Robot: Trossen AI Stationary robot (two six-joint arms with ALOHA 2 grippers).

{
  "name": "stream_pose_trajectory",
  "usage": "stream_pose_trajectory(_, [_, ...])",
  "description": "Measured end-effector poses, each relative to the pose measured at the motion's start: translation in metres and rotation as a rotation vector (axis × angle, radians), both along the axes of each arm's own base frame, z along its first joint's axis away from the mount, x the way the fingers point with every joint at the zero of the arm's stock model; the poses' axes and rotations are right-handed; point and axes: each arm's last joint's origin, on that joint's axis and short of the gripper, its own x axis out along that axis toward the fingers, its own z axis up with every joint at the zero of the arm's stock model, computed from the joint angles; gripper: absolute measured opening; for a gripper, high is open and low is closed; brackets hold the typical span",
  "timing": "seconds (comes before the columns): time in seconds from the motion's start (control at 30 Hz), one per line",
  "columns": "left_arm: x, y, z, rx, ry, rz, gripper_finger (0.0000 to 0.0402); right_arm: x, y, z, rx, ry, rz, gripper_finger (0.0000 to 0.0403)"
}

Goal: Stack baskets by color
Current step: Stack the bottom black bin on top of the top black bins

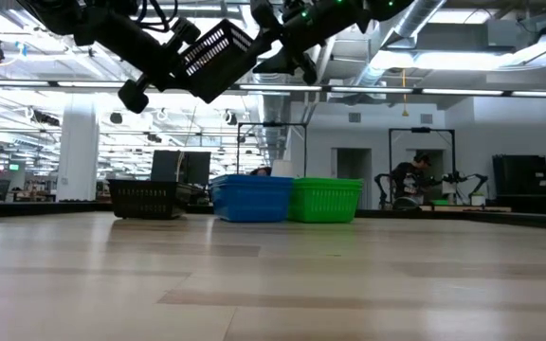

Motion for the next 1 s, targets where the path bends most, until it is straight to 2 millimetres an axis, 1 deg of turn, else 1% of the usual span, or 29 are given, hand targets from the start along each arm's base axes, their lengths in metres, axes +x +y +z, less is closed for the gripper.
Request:
stream_pose_trajectory(0.17, [0.001,-0.002,0.0,-0.001,-0.002,-0.017,0.0,-0.001,-0.009,0.009,-0.029,-0.088,-0.028,0.0176])
stream_pose_trajectory(0.33, [0.002,-0.005,0.001,0.002,-0.011,-0.024,0.0,-0.003,-0.015,0.011,-0.03,-0.112,-0.043,0.0177])
stream_pose_trajectory(0.53, [0.004,-0.008,0.002,0.008,-0.018,-0.064,0.0,-0.004,-0.018,0.011,0.047,-0.162,-0.1,0.0188])
stream_pose_trajectory(0.63, [0.005,-0.008,0.002,0.005,-0.019,-0.092,0.0,-0.004,-0.019,0.011,0.052,-0.169,-0.139,0.0179])
stream_pose_trajectory(0.7, [0.006,-0.009,0.002,0.002,-0.019,-0.109,0.0,-0.005,-0.019,0.011,0.049,-0.169,-0.155,0.0161])
stream_pose_trajectory(0.77, [0.006,-0.009,0.002,0.0,-0.02,-0.123,0.0,-0.005,-0.019,0.011,0.049,-0.17,-0.168,0.0132])
stream_pose_trajectory(0.83, [0.006,-0.009,0.002,-0.002,-0.021,-0.136,0.0,-0.005,-0.02,0.011,0.048,-0.17,-0.175,0.0089])
stream_pose_trajectory(0.9, [0.007,-0.009,0.002,-0.004,-0.021,-0.149,0.0,-0.005,-0.02,0.011,0.047,-0.171,-0.182,0.0036])
stream_pose_trajectory(0.93, [0.007,-0.01,0.002,-0.005,-0.022,-0.158,0.0,-0.005,-0.02,0.011,0.049,-0.174,-0.183,0.0021])
stream_pose_trajectory(1.0, [0.007,-0.01,0.002,-0.004,-0.014,-0.177,0.0,-0.005,-0.02,0.011,0.063,-0.185,-0.187,0.0015])
